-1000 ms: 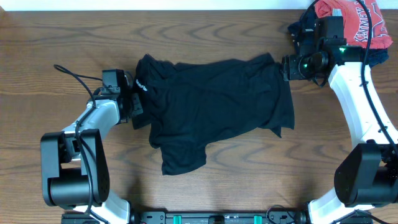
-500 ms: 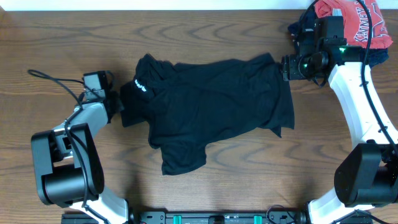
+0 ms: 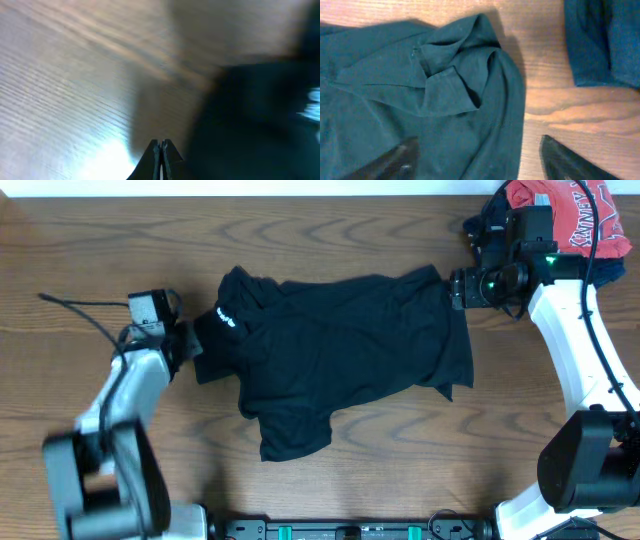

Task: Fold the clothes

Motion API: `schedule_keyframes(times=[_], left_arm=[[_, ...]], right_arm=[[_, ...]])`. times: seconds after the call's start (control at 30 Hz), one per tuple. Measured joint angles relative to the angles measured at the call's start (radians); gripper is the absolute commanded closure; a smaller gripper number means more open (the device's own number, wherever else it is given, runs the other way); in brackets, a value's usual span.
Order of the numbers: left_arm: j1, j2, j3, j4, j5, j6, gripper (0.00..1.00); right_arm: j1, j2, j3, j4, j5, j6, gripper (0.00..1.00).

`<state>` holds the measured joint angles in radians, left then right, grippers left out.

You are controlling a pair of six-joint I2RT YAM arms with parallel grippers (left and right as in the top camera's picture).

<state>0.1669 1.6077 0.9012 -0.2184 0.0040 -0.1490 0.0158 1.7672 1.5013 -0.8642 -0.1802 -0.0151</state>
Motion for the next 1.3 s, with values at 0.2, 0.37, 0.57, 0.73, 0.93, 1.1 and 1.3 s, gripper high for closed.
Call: schedule_keyframes(times=[0.2,0.37,0.57,0.73,0.93,1.1,1.3], left_arm=[[-0.024,-0.376,0.039,-0.215,0.080,-0.042,0.94],[-0.046,-0.632,0.048,-0.457,0.099,-0.100,0.91],[-0.097,-0.705,0.047,-0.733,0.105,-0.192,0.73],[-0.144,-0.619,0.043,-0.821,0.106,-0.241,0.72],[-0.214,-0.455,-0.014,-0.825,0.106,-0.267,0.72],[-0.272,-0.314,-0.077,-0.782,0.127,-0.317,0.73],[-0.344,-0.244,-0.138,-0.691,0.190,-0.348,0.65]], right_arm=[[0.000,-0.041,-0.002,-0.094,-0.012,0.046,0.18],[0.000,-0.233,-0.004,-0.232,0.004,0.149,0.14],[0.000,-0.439,-0.004,-0.408,0.101,0.327,0.12],[0.000,-0.465,-0.055,-0.417,0.136,0.393,0.12],[0.000,-0.451,-0.202,-0.319,0.127,0.417,0.12],[0.000,-0.449,-0.276,-0.248,0.119,0.423,0.12],[0.000,-0.449,-0.306,-0.187,0.113,0.425,0.11]])
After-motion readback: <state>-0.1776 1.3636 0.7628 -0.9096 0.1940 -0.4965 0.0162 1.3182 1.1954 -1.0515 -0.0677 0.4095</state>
